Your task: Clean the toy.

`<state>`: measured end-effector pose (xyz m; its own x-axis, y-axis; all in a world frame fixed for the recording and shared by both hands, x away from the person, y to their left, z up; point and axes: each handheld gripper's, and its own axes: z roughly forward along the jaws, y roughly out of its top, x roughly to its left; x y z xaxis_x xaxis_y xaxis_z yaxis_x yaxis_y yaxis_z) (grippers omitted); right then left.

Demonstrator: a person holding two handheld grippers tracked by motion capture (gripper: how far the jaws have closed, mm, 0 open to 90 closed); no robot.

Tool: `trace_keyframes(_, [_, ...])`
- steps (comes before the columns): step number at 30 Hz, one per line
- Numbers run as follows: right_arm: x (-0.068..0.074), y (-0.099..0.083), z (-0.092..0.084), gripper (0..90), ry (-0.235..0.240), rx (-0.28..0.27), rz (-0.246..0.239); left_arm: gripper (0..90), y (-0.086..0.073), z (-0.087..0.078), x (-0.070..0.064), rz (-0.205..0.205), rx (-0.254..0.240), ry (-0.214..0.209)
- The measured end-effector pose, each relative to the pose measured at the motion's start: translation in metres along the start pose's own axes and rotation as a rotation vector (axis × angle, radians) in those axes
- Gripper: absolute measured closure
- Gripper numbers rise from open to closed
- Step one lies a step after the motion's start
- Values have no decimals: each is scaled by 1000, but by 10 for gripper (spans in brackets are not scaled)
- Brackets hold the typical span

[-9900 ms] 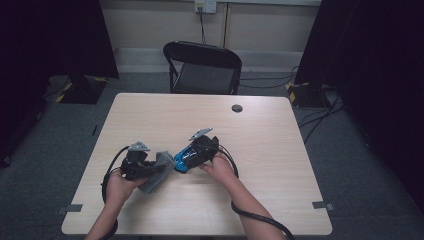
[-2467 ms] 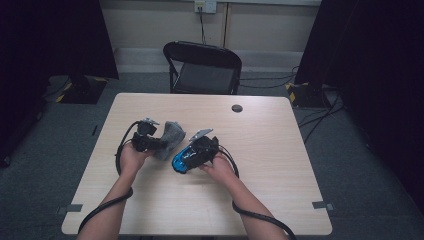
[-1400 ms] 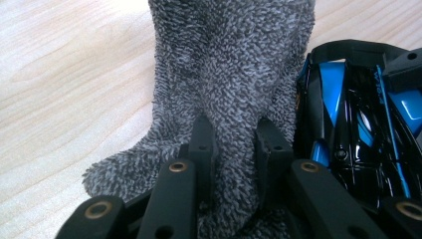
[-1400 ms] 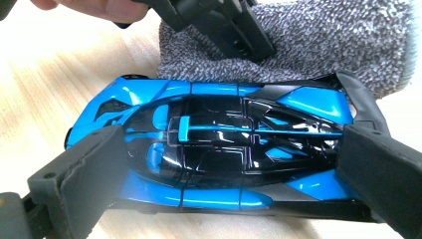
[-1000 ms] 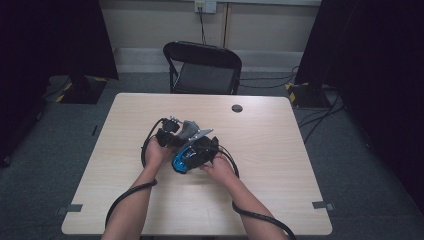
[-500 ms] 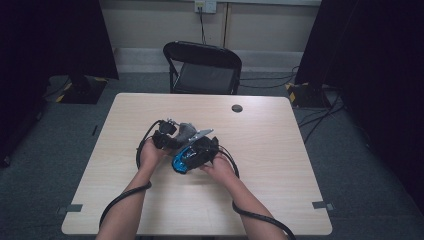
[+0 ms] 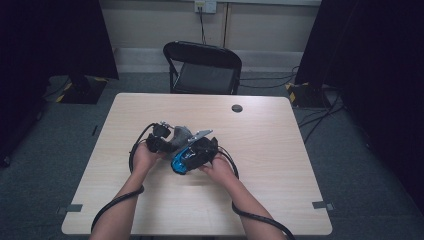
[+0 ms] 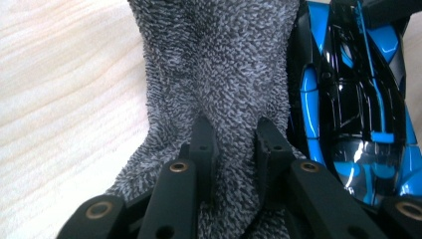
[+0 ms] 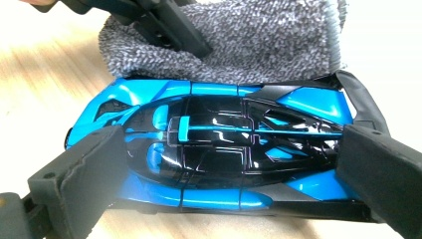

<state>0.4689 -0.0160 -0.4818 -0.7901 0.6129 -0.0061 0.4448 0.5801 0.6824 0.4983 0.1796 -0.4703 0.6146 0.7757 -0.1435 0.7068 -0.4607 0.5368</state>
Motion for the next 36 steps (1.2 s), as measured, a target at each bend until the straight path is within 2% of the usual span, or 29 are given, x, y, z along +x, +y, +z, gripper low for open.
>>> trace_keyframes(7, [2,0,0,0,3,-1,-6,737,-8,-5,0,-8,-9,1])
trace_keyframes(17, [2,1,0,0,3,4,-5,735,-17,-12,2,-8,4,8])
trace_keyframes(25, [2,1,0,0,4,5,-4,735,-26,-18,0,-11,5,1])
trace_keyframes(29, [2,1,0,0,3,5,-4,735,-30,-21,0,-27,1,-3])
trace_keyframes(36, [2,1,0,0,2,5,-3,733,-39,-27,1,-21,14,-12])
